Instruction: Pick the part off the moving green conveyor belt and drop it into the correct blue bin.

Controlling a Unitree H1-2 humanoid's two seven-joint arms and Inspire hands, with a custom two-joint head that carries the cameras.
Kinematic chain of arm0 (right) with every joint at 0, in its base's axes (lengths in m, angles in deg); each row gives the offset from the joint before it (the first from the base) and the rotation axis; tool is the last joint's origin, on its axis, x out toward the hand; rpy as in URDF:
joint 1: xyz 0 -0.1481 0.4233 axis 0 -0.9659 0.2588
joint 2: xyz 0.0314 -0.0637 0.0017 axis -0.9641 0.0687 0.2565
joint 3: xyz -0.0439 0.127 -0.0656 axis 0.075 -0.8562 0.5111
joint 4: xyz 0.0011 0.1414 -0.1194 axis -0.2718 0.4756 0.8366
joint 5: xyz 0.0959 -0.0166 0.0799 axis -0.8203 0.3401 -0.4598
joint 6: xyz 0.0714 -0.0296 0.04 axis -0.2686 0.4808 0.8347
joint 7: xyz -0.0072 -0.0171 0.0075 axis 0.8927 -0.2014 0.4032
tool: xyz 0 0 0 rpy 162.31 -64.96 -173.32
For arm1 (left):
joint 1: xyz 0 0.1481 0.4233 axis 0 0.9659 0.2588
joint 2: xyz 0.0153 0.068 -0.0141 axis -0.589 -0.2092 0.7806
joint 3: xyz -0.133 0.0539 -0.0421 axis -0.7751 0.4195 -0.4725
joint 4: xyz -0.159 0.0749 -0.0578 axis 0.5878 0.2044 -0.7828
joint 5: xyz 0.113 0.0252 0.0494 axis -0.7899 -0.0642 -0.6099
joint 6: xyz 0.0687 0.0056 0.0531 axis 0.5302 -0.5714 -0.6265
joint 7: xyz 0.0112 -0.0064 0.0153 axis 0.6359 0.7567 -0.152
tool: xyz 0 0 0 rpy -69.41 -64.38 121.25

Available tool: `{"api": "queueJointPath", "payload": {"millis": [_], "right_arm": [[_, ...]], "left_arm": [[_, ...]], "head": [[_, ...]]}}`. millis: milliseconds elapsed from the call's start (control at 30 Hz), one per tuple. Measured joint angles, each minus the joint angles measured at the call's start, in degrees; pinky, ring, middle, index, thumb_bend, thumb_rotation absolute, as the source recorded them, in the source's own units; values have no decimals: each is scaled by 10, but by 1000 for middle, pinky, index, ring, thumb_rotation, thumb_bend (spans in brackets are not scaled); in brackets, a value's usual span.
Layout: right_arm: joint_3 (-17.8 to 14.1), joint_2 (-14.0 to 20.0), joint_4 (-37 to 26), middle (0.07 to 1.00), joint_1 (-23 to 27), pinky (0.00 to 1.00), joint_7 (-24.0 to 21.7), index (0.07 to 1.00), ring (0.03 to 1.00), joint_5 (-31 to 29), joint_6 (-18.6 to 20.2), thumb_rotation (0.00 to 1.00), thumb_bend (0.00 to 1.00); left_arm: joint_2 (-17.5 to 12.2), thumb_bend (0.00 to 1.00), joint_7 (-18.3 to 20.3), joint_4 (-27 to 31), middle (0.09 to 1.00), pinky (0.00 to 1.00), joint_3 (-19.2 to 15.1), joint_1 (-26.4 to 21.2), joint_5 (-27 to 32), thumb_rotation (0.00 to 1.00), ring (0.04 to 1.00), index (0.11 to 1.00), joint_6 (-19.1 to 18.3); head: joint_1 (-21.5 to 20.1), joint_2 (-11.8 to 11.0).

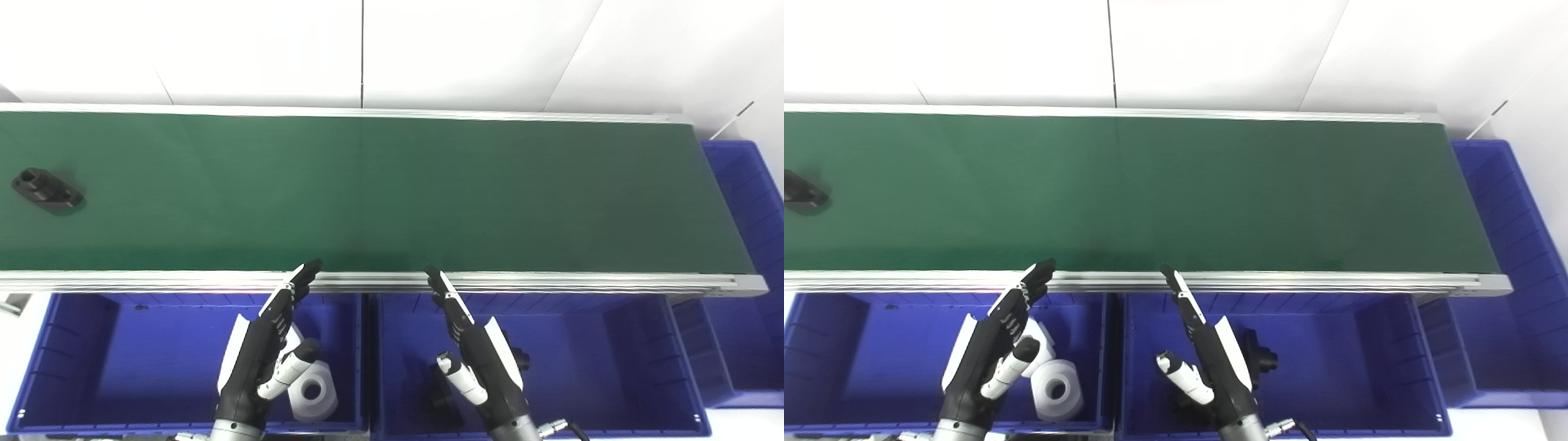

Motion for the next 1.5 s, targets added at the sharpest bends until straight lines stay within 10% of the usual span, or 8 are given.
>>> {"api": "queueJointPath", "payload": {"millis": [1500], "right_arm": [[3,0,0,1000,4,985,-3,986,999,-7,3,951,891]], "left_arm": [[-1,774,1,9,911,921,3,1,3,828,927,886,-15]], "head": [[-4,0]]}}
